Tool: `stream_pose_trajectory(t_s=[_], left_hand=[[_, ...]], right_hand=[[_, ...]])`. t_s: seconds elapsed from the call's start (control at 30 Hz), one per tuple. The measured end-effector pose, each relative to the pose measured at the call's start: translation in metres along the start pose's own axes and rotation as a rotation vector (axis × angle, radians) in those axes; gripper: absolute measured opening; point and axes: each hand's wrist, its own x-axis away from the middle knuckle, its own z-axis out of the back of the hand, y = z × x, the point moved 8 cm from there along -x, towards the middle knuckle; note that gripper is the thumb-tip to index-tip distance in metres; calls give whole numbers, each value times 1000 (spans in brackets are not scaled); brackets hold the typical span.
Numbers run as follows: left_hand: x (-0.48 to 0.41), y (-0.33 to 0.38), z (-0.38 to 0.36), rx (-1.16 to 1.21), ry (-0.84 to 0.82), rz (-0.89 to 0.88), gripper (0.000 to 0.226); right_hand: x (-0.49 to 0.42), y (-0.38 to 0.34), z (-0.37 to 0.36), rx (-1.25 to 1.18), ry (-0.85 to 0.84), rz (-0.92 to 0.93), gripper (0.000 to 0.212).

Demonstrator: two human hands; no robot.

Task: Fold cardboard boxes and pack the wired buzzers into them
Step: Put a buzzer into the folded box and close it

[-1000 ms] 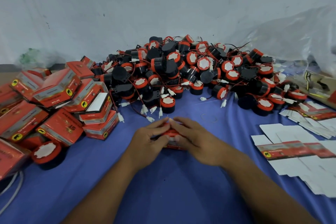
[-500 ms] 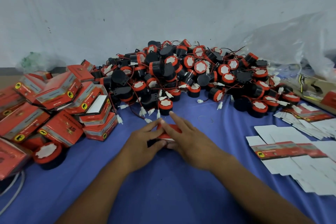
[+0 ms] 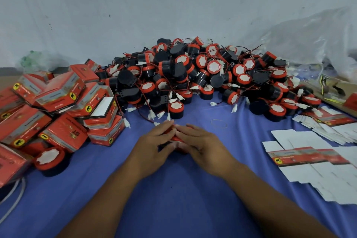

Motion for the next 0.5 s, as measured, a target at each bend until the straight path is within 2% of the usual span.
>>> stream_pose_trajectory(t_s=[0.07,0.17,0.23,0.37,0.5], left_hand=[[0,0,1,13,2,9,48],[1,3,3,9,12,-10,43],[1,7,3,-48,6,-48,40],[1,15,2,-84,6,-99,38],[3,22,3,-163,28,-153,35]], right_hand=[[2,2,-1,-90,-21,-24,35],[6,14,1,-349,1,-201,32],[7,17,6,-325,64,-216,28],[4,10,8,-111,56,-63,27],[3,8,7,-135,31,-4,25]])
